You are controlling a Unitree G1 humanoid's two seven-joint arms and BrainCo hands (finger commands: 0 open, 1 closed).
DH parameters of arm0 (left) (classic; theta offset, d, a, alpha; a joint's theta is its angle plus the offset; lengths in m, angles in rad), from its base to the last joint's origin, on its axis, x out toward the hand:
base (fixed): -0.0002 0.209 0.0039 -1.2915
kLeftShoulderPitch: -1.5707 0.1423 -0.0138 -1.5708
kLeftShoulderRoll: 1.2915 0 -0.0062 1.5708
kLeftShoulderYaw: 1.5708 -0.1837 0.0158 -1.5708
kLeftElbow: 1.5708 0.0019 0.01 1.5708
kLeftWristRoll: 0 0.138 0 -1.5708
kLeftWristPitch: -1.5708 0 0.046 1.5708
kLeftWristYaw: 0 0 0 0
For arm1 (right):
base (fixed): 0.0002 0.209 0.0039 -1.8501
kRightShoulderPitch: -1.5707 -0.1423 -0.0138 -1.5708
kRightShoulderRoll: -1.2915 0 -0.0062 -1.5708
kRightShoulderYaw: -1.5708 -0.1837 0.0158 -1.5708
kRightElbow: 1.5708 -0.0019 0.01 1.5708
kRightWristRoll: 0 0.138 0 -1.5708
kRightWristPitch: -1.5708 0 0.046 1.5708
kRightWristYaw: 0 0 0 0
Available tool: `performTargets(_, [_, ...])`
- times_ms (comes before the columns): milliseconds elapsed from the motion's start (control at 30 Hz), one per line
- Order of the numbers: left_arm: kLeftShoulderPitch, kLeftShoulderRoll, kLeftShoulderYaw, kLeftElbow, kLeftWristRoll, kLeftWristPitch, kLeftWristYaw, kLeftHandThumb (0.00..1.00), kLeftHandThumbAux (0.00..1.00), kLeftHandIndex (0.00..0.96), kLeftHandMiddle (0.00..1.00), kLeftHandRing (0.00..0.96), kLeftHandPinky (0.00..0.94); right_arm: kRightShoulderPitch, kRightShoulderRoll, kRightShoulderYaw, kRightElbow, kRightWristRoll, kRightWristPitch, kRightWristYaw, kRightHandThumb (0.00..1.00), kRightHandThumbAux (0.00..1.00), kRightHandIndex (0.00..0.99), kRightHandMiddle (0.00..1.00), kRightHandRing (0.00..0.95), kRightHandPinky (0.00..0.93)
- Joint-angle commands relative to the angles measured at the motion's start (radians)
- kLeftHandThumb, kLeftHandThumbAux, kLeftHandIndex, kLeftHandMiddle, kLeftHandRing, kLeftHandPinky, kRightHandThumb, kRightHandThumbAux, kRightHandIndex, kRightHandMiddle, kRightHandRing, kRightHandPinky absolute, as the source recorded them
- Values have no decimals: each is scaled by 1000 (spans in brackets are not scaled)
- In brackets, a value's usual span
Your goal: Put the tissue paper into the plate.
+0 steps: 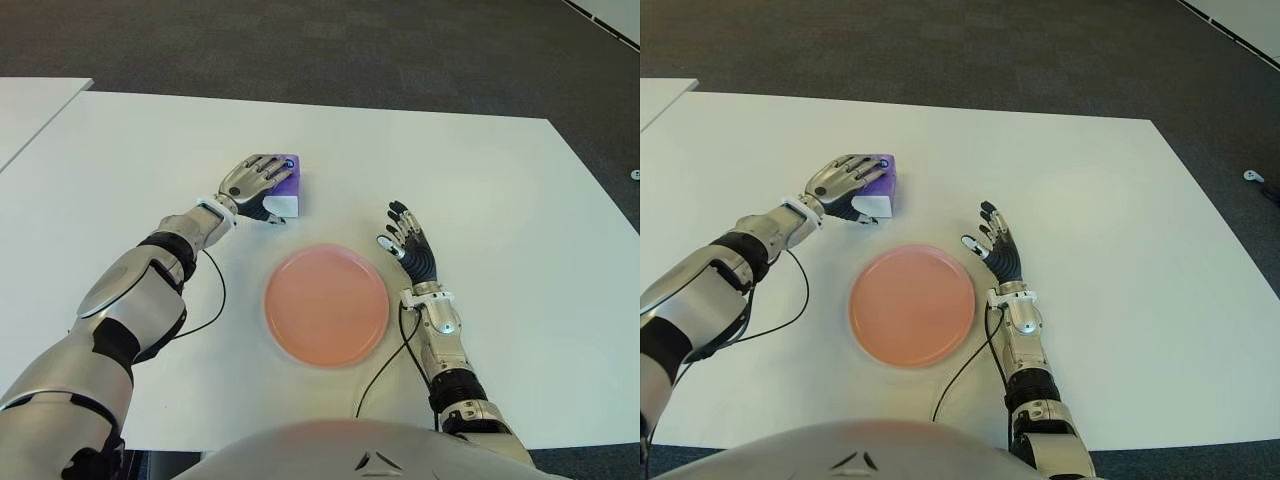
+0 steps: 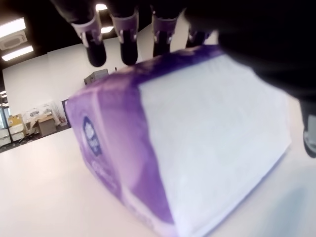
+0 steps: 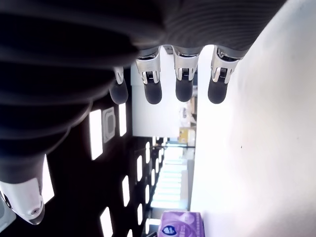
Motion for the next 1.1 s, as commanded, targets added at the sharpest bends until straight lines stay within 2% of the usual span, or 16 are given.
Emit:
performTargets(33, [55, -36, 31, 30, -49, -19, -89, 30, 423, 0, 0, 0, 0, 136, 12, 10, 80, 0, 109, 1, 0, 599, 0, 0, 0, 0])
performTargets(200, [73, -44, 49, 30, -86, -43, -159, 62, 441, 0, 0, 0, 0, 136, 12, 10, 82, 2, 120, 2, 0, 626, 0, 0, 0, 0])
performTargets(433, [87, -49, 53, 26, -106, -50, -208, 83, 462, 0, 0, 0, 0, 144, 7, 10, 67, 5, 127, 10, 0, 643, 0, 0, 0, 0])
performTargets(1100, [137, -58, 48, 41, -119, 6, -222, 49, 462, 0, 0, 0, 0, 167, 3, 5, 42, 17, 139, 15, 18, 645, 0, 0, 0, 0])
